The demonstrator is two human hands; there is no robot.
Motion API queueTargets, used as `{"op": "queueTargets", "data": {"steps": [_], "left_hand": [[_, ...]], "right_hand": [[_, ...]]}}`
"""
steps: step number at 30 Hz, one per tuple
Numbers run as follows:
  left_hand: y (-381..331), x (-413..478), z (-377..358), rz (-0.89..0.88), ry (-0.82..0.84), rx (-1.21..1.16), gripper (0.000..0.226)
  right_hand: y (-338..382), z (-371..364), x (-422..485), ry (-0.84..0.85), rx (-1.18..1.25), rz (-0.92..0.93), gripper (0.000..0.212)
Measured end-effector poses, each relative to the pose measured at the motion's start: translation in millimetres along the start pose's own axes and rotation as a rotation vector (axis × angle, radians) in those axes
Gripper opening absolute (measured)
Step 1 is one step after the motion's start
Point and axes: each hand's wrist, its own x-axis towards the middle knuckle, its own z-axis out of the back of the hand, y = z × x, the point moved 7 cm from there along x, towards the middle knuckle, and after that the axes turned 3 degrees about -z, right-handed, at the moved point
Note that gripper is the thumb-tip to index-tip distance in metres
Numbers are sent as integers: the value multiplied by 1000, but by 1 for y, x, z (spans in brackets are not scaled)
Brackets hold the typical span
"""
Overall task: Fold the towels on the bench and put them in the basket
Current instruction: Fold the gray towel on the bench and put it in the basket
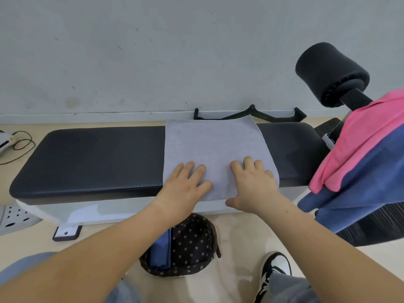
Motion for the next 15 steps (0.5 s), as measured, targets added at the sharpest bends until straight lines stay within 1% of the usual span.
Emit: {"op": "queueTargets", "data": {"steps": [3, 5, 7, 10, 12, 15], "left_hand": [[3, -5, 17, 44, -86, -197, 39], [11, -9, 34, 103, -198, -310, 28], [15, -11, 46, 120, -259, -358, 19], [17, -12, 55, 140, -275, -377, 11], [16, -12, 59, 144, -277, -373, 10], [18, -11, 61, 173, -268, -364, 12]], "right_hand": [[5, 2, -2, -24, 6, -2, 89], [16, 9, -4, -92, 18, 43, 94], [32, 14, -8, -192, 19, 130, 93], [43, 8, -7, -253, 73, 192, 73], [41, 3, -1, -280, 75, 191, 58], [40, 4, 4, -339, 92, 224, 43]]}}
